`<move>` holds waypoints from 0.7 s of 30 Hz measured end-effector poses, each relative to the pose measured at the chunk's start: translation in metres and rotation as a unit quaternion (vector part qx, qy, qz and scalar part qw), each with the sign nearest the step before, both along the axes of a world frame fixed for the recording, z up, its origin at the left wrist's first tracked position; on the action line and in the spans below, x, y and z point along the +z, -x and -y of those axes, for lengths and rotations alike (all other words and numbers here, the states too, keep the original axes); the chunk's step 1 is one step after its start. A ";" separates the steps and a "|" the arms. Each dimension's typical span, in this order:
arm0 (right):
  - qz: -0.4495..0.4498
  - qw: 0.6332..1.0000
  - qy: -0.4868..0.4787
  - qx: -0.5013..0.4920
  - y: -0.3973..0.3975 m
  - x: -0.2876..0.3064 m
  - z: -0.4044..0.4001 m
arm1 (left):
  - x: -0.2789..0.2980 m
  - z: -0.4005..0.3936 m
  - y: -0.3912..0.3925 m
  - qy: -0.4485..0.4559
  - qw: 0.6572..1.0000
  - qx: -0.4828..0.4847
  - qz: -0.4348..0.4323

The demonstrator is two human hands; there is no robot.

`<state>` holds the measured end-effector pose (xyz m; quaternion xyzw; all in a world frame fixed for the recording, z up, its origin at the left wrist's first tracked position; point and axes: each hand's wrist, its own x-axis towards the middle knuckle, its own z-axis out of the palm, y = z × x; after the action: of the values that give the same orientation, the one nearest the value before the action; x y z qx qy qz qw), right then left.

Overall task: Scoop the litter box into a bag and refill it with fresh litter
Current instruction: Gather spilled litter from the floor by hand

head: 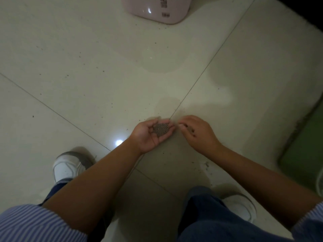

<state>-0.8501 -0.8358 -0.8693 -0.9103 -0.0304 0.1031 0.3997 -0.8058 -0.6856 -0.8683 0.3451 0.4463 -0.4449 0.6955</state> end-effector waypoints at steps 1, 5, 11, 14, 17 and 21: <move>0.022 0.999 0.033 -0.024 0.000 -0.005 0.010 | 0.000 0.000 0.000 0.006 1.000 0.004 -0.001; 0.028 0.988 0.147 0.030 0.003 -0.022 0.041 | -0.001 -0.001 0.000 0.015 1.000 0.009 0.003; 0.089 0.977 0.171 0.091 0.000 -0.035 0.038 | -0.002 0.000 0.000 0.012 1.000 0.009 0.002; 0.121 0.973 0.158 0.113 -0.005 -0.041 0.038 | -0.002 -0.001 0.000 0.008 1.000 0.015 -0.002; 0.147 0.963 0.173 0.145 -0.007 -0.043 0.040 | -0.001 0.000 0.001 0.004 1.000 0.014 -0.004; 0.173 0.951 0.200 0.158 -0.006 -0.043 0.037 | 0.003 0.000 0.001 -0.008 1.000 0.017 -0.005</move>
<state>-0.8442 -0.8729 -0.9123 -0.9591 -0.2215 0.0096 0.1761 -0.8064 -0.6860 -0.8653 0.3406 0.4591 -0.4313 0.6980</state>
